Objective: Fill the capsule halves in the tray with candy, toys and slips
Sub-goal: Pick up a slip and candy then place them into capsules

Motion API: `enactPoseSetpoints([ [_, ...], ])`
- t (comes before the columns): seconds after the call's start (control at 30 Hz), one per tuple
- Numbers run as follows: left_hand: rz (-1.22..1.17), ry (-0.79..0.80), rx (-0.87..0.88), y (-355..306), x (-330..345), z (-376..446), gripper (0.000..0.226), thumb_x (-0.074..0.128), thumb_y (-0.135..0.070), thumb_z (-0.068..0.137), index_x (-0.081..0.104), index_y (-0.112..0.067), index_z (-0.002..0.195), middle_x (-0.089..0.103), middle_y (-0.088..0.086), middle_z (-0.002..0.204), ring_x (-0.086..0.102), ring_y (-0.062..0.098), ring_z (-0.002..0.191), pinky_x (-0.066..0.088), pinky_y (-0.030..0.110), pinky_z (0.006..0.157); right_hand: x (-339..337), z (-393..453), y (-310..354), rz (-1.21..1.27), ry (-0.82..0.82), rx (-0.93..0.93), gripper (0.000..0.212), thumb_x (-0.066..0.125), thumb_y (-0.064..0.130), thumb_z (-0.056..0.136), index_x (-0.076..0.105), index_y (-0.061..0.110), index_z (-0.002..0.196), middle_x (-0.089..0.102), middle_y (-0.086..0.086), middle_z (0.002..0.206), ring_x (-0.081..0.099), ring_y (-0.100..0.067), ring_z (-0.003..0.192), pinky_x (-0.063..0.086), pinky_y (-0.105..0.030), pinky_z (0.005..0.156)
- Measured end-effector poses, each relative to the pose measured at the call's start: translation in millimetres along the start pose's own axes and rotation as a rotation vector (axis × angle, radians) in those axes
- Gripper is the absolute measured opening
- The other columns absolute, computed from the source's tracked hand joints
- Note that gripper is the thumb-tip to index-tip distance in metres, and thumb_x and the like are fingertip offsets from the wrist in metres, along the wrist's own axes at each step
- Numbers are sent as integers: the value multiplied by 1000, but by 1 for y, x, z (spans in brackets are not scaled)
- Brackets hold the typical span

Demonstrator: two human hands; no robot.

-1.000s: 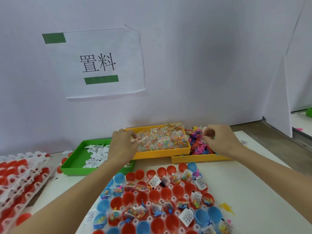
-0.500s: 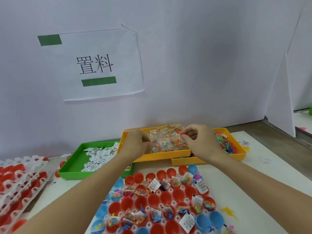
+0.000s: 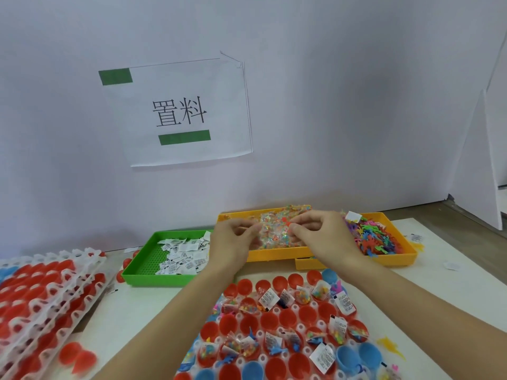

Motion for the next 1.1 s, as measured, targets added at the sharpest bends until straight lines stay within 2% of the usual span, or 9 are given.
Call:
enactPoseSetpoints([
  [0.1, -166, 42, -31, 0, 0, -26, 6, 70, -4, 87, 72, -8, 82, 73, 11, 72, 72, 24, 68, 59, 27, 68, 21, -16, 14, 56, 58, -3, 8, 70, 11, 91, 75, 16, 88, 77, 0, 76, 73, -8, 71, 54, -17, 65],
  [0.17, -167, 74, -10, -1, -3, -41, 7, 69, -6, 87, 74, -10, 86, 76, 9, 76, 74, 26, 74, 57, 26, 69, 37, -25, 23, 51, 87, -31, 13, 70, 13, 90, 77, 21, 82, 76, 5, 76, 71, -3, 74, 52, -12, 65],
  [0.23, -171, 106, 12, -2, -8, -53, 9, 68, -12, 89, 76, -15, 88, 77, 6, 81, 74, 28, 80, 58, 34, 75, 50, -33, 30, 56, 88, -45, 19, 70, 13, 90, 78, 25, 77, 76, 10, 76, 70, -1, 76, 52, -11, 67],
  [0.33, -289, 70, -37, 1, -19, -63, 10, 70, -12, 86, 77, -19, 87, 77, 8, 86, 75, 26, 85, 57, 46, 87, 62, -40, 36, 78, 47, -38, 20, 71, 13, 90, 77, 24, 74, 75, 9, 75, 70, -3, 75, 53, -16, 68],
  [0.5, -517, -53, -123, 9, -37, -70, 7, 72, -6, 84, 73, -12, 88, 76, 14, 82, 75, 29, 84, 59, 36, 81, 78, -47, 43, 48, 24, -55, 15, 72, 15, 89, 78, 21, 77, 75, 7, 73, 70, -6, 73, 57, -23, 69],
  [0.7, -731, -127, -172, 19, -59, -70, 13, 67, 2, 86, 70, 0, 98, 76, 18, 88, 74, 26, 88, 59, 22, 72, 100, -51, 48, -28, 40, -109, 16, 73, 12, 88, 78, 23, 77, 74, 10, 72, 69, -1, 72, 51, -12, 63],
  [0.83, -766, -123, -148, 26, -72, -69, 22, 72, -3, 82, 68, 2, 103, 76, 17, 91, 74, 26, 90, 59, 23, 75, 117, -52, 48, -57, 74, -137, 17, 72, 13, 89, 79, 24, 77, 73, 13, 70, 68, 1, 70, 49, -11, 61],
  [0.97, -777, -208, -186, 38, -84, -64, 16, 71, 0, 83, 70, 2, 99, 76, 18, 90, 75, 26, 86, 59, 22, 70, 136, -49, 48, -98, 90, -141, 18, 72, 14, 88, 78, 25, 75, 74, 10, 70, 68, -3, 70, 56, -19, 66],
  [1.1, -792, -297, -222, 51, -101, -52, 16, 67, 2, 85, 68, 7, 100, 74, 21, 91, 73, 26, 82, 61, 28, 76, 158, -39, 48, -170, 161, -181, 17, 67, 17, 92, 78, 21, 79, 73, 10, 70, 67, -3, 71, 56, -23, 72],
])
Point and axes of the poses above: each hand's wrist, its own z-axis towards the middle knuckle, its own x-axis out of the palm, y = z × x, the point moved 4 cm from there along z, towards the middle knuckle
